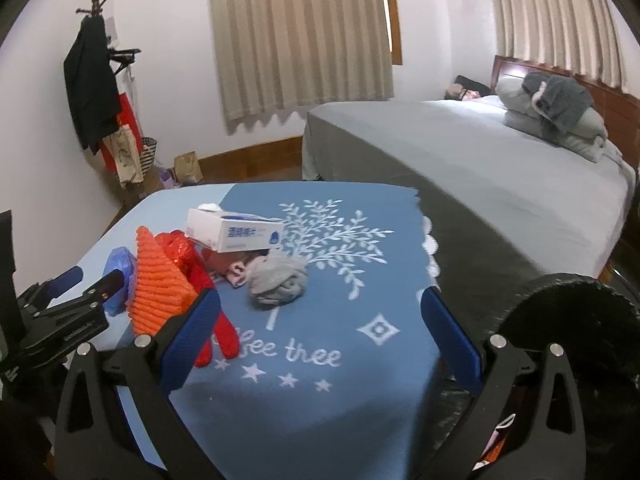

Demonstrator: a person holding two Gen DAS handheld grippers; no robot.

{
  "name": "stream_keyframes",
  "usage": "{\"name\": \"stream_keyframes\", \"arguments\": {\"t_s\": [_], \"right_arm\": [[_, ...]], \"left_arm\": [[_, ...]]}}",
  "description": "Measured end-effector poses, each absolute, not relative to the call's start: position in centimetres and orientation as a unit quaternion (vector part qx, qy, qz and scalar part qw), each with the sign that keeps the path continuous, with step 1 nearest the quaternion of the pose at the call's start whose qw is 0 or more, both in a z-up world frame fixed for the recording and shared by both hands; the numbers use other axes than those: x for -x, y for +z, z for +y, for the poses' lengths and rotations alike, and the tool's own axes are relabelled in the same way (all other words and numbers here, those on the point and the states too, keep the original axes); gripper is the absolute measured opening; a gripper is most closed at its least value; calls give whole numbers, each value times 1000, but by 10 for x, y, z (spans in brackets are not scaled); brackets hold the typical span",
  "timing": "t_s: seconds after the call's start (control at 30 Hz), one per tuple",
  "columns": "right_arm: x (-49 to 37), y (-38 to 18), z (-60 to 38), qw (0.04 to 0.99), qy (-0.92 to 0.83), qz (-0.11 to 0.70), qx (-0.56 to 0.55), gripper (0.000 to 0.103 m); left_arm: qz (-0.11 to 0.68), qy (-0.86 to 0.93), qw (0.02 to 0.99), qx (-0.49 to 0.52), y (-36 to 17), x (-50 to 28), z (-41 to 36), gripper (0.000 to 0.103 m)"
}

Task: Collect trash
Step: 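Grasp the blue plastic bag with the left gripper, then grasp the orange mesh net with the right gripper and lift it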

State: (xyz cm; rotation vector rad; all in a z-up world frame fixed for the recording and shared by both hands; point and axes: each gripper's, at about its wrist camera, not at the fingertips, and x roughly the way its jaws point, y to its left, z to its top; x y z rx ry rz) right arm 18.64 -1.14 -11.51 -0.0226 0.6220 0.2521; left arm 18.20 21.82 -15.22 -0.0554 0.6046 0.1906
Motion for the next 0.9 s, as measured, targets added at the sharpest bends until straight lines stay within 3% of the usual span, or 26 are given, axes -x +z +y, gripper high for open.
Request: {"name": "stream_keyframes", "arguments": {"t_s": [0.23, 0.4, 0.5, 0.6, 0.9], "right_arm": [[-196, -124, 4, 940, 131, 314, 21, 98], [-200, -127, 10, 938, 136, 319, 22, 98], [-200, -126, 17, 937, 144, 317, 25, 98], [-201, -124, 23, 936, 153, 316, 27, 98], [-199, -121, 44, 930, 193, 312, 37, 97]], "left_arm": [[320, 78, 943, 46, -162, -198, 230, 66], [328, 69, 941, 51, -165, -202, 231, 38], [325, 68, 941, 63, -164, -201, 235, 31], [319, 72, 942, 68, -161, -197, 238, 26], [305, 92, 946, 63, -145, -167, 249, 25]]}}
